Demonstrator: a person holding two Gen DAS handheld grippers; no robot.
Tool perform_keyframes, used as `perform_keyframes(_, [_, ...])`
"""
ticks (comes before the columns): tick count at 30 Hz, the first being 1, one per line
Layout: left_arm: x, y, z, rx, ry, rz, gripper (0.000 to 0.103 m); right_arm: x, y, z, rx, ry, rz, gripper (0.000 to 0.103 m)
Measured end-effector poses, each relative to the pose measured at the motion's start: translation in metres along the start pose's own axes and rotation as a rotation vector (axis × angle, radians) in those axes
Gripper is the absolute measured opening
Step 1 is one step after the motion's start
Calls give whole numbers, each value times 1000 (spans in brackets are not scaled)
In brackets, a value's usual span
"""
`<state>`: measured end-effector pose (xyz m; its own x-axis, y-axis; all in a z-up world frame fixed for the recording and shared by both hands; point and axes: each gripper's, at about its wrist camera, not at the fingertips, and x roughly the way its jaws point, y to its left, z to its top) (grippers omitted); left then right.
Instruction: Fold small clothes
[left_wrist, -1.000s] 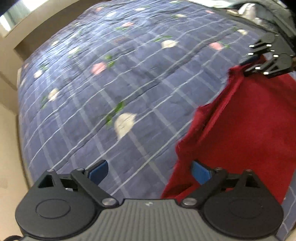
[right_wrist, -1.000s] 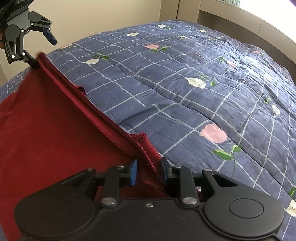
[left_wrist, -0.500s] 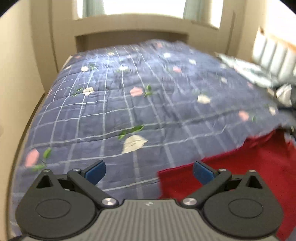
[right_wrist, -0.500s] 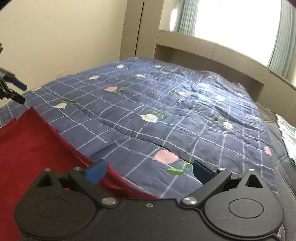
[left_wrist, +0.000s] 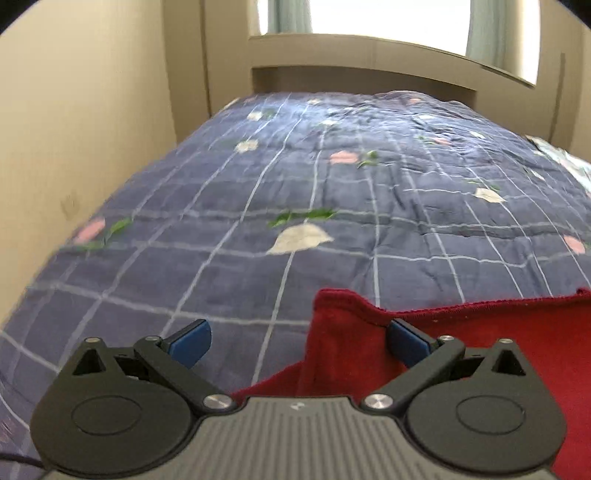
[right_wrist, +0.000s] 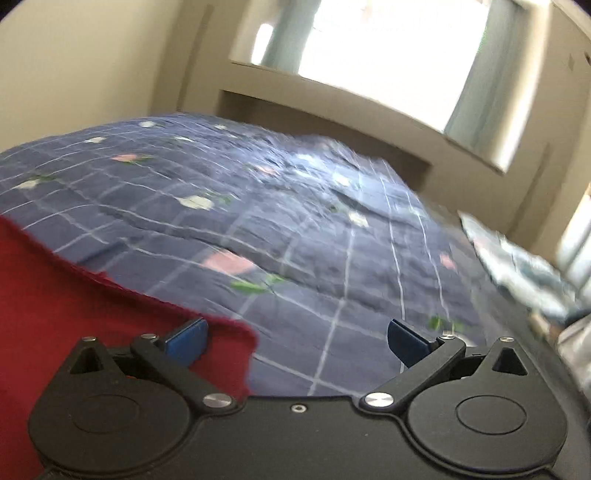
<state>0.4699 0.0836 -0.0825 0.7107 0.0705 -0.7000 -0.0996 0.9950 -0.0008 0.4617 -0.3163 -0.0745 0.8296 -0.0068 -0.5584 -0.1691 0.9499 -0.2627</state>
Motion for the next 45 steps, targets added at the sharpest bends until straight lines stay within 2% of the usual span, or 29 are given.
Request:
perform_keyframes(4, [6, 12, -6, -61, 13, -33, 103, 15, -5, -9, 52, 29, -21, 102])
perform_keyframes(14, [7, 17, -4, -85, -1, -61, 103, 18, -9, -14, 93, 33, 2, 102])
perform_keyframes(16, [-6, 21, -1, -109, -28, -46, 103, 13, -16, -10, 120, 26, 28, 102])
perform_keyframes(19, [-41, 28, -4, -168, -123, -2, 103, -15, -16, 1, 99, -35, -39, 102])
perform_keyframes(20, [-52, 30, -5, -178, -141, -10, 103, -26, -14, 4, 88, -55, -49, 102])
perform_keyframes(22, [-74, 32, -9, -183, -158, -37, 103, -44, -6, 13, 61, -67, -15, 102])
perform_keyframes(27, [-116, 31, -34, -199, -159, 12, 103, -69, 40, 31, -38, -71, 75, 102])
perform_keyframes(33, [-151, 36, -91, -254, -154, 39, 103, -71, 107, 40, -84, -39, 186, 102])
perform_keyframes(38, [-165, 36, -130, -306, -139, 40, 103, -56, 149, 40, -126, -14, 180, 102])
perform_keyframes(45, [-156, 33, -155, -339, -156, 38, 103, -41, 179, 21, -222, 13, 128, 102])
